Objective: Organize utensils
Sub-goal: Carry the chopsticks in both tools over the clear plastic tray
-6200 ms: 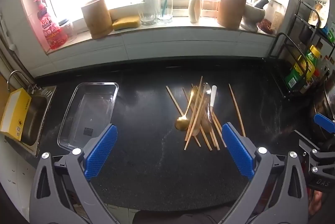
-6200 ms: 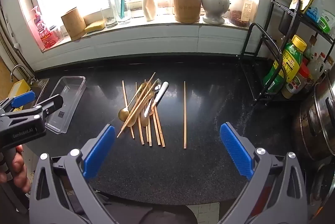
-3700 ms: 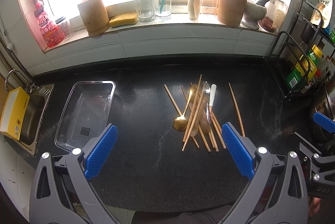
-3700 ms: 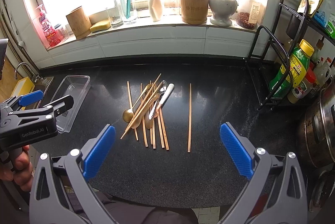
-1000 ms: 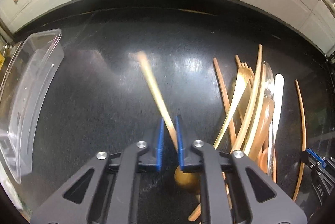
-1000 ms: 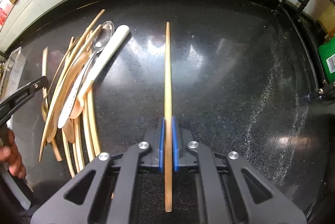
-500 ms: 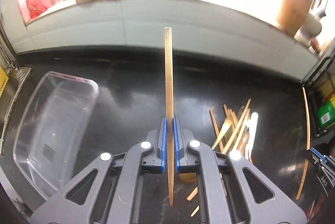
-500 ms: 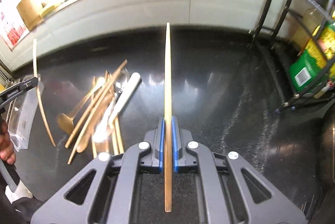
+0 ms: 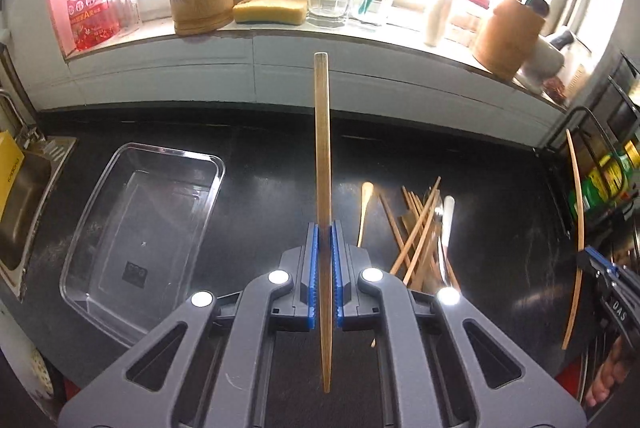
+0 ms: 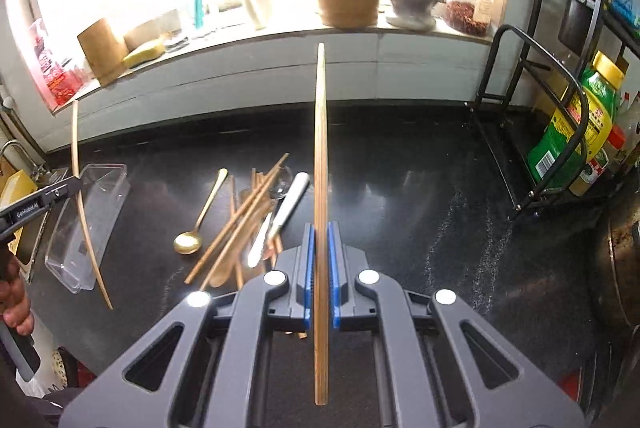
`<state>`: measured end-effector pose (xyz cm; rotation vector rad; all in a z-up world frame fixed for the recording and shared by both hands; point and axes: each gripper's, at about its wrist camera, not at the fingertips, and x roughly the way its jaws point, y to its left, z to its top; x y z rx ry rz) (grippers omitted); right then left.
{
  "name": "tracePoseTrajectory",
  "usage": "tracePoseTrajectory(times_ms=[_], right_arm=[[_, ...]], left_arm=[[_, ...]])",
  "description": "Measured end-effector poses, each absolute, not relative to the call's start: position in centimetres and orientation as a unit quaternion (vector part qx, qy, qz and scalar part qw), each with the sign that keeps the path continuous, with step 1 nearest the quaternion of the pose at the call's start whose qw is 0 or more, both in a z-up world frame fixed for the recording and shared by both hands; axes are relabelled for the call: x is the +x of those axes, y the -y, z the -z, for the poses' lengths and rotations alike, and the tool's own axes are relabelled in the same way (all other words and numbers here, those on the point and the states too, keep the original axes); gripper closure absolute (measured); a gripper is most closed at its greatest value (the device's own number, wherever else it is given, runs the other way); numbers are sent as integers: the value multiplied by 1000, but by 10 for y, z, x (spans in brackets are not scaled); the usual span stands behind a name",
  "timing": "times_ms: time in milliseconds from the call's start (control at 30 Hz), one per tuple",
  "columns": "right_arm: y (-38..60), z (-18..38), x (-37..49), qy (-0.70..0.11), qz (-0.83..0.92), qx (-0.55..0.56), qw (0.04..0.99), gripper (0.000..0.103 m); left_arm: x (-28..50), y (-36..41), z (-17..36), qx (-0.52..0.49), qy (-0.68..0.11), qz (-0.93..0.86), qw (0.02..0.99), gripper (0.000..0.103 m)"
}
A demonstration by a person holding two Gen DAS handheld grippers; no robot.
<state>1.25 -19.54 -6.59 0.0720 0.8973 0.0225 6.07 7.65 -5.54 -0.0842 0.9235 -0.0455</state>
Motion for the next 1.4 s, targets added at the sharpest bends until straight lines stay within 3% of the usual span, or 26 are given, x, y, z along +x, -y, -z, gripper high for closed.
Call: tracePoseTrajectory(times_ms=[367, 767, 1067, 1400], right_arm=[[135, 47, -1, -428, -55, 22, 902, 96], [-12, 29, 30, -441, -192, 2, 877, 96], [-133, 35, 48, -455, -268, -9, 849, 96], [-187, 55, 72, -487, -274, -6, 829, 95]], left_arm=[[29, -123, 42, -45, -443, -3, 895, 97], [3, -233, 31, -82, -435, -76, 893, 97], [3, -302, 40, -101, -441, -95, 887, 97], [28, -335, 60, -118, -459, -72, 877, 97]])
